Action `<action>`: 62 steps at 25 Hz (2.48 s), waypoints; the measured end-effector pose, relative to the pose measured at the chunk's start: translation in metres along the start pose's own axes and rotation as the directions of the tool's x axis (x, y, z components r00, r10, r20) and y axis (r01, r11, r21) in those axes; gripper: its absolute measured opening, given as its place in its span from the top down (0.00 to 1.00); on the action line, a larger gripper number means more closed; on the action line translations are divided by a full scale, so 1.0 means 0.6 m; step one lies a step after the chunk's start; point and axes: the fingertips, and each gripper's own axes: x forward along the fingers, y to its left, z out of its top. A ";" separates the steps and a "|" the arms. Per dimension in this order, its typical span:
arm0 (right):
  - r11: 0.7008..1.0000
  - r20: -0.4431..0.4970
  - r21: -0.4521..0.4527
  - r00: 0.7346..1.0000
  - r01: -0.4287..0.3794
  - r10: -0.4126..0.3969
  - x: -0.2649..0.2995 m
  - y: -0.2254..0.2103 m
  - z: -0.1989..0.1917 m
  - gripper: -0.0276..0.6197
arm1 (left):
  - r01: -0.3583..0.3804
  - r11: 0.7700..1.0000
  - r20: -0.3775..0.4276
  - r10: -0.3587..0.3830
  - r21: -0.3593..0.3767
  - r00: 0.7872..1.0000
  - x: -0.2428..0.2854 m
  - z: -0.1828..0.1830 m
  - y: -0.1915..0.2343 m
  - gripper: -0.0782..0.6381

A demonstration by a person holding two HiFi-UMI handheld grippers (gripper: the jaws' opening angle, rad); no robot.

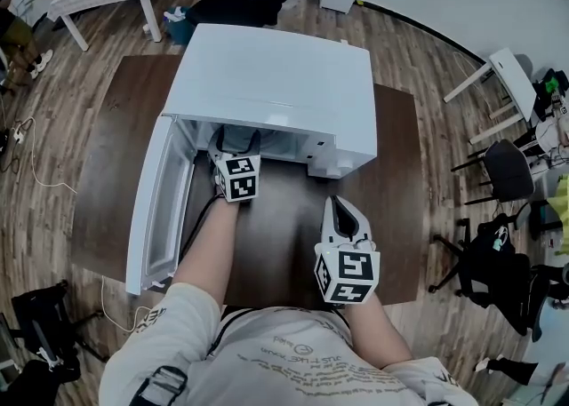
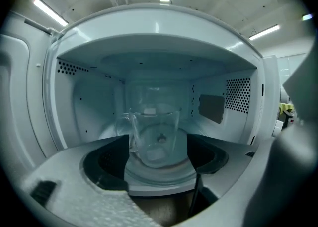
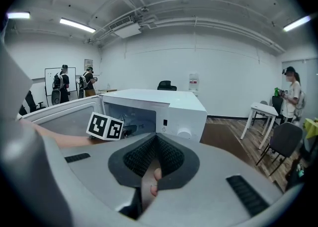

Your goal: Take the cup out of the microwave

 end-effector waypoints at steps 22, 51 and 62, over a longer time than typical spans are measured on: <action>0.999 -0.056 -0.048 0.998 0.009 -0.012 0.013 -0.005 -0.023 0.94 | -0.021 0.998 -0.077 0.025 0.060 0.997 0.063 -0.007 0.011 0.39; 0.999 0.048 -0.026 0.998 -0.033 0.034 -0.030 0.055 0.004 0.94 | 0.071 0.995 -0.018 -0.070 0.077 0.997 -0.119 -0.006 -0.028 0.40; 0.997 0.126 0.011 0.989 -0.078 0.076 -0.060 0.110 0.024 0.94 | 0.100 0.993 0.021 -0.102 0.062 0.995 -0.256 0.044 -0.048 0.40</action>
